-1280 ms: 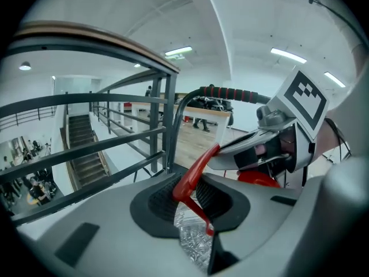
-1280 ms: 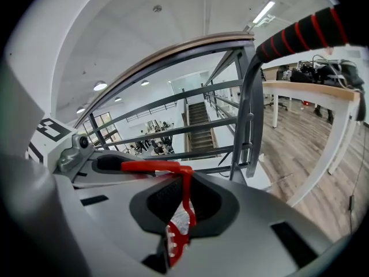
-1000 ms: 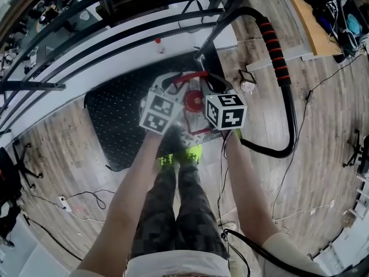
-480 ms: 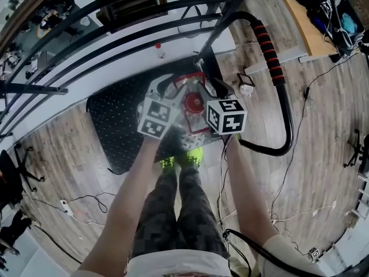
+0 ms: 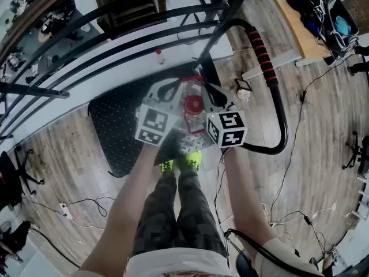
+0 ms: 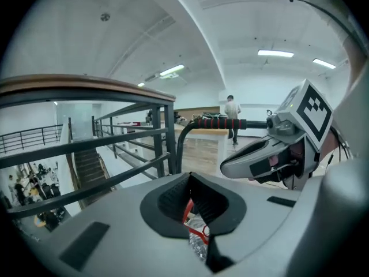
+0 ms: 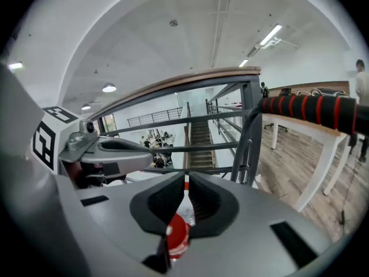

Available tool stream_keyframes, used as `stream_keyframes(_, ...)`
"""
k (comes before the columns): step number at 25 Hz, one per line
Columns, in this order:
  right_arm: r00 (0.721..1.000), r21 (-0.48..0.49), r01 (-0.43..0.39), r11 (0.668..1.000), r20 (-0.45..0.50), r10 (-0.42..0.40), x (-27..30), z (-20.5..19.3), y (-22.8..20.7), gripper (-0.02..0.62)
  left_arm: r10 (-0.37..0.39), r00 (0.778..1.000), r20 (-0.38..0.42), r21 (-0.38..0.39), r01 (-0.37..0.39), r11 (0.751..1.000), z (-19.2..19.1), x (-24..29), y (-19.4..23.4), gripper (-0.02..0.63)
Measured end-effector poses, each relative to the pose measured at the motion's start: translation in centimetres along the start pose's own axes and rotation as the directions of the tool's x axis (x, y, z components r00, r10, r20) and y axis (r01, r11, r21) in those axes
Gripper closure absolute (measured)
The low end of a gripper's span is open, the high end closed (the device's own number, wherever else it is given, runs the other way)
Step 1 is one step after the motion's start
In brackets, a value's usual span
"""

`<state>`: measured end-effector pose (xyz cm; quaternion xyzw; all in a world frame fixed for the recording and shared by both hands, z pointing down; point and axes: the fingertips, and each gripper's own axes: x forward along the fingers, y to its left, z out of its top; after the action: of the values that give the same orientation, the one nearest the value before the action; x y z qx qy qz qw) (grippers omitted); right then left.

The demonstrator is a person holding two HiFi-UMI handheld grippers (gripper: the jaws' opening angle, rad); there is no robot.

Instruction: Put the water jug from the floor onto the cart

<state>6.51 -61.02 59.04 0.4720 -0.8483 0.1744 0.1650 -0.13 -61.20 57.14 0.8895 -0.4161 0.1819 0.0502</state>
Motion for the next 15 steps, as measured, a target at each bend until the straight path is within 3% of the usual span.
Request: stream_keyframes(15,0.989,-0.018,-0.045,0.999,0.143,0.048,-4.5,6.3,4.2,0.575,-0.026,0.993,0.111,-0.035,0.03,0.999,6.0,-3.9,-2.5,0.594)
